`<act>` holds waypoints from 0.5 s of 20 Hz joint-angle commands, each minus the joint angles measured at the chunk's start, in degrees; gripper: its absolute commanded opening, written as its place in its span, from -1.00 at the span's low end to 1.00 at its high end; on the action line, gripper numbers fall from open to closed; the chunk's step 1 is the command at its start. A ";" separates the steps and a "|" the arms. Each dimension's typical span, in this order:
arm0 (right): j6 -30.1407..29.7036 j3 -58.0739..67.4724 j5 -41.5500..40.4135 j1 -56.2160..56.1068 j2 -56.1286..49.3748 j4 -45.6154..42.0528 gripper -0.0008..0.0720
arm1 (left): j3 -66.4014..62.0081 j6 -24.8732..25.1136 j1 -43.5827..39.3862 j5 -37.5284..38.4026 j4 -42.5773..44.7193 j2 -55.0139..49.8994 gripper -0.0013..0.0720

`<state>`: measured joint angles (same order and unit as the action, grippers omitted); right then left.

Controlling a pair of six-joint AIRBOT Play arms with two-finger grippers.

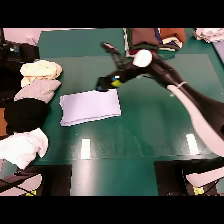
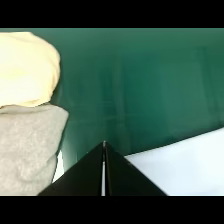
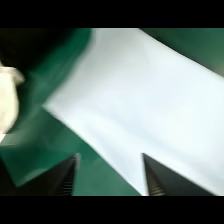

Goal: Fold the shirts.

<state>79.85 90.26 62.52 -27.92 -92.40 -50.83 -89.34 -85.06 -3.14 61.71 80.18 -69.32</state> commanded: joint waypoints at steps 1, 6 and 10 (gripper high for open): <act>1.22 -15.06 1.97 9.92 3.61 -1.07 0.67 | 0.00 0.07 -3.30 -0.83 0.24 0.15 -0.90; -0.61 -20.41 -2.19 13.27 -3.96 11.23 0.65 | 0.00 0.04 -4.50 -1.20 -1.57 0.15 -0.90; -1.92 -12.35 -5.33 7.37 -13.40 18.56 0.65 | 0.00 0.02 -4.50 -1.11 -1.81 0.15 -0.90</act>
<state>78.96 74.48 59.61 -18.04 -100.16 -37.91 -89.34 -85.01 -7.40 60.62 79.00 -69.21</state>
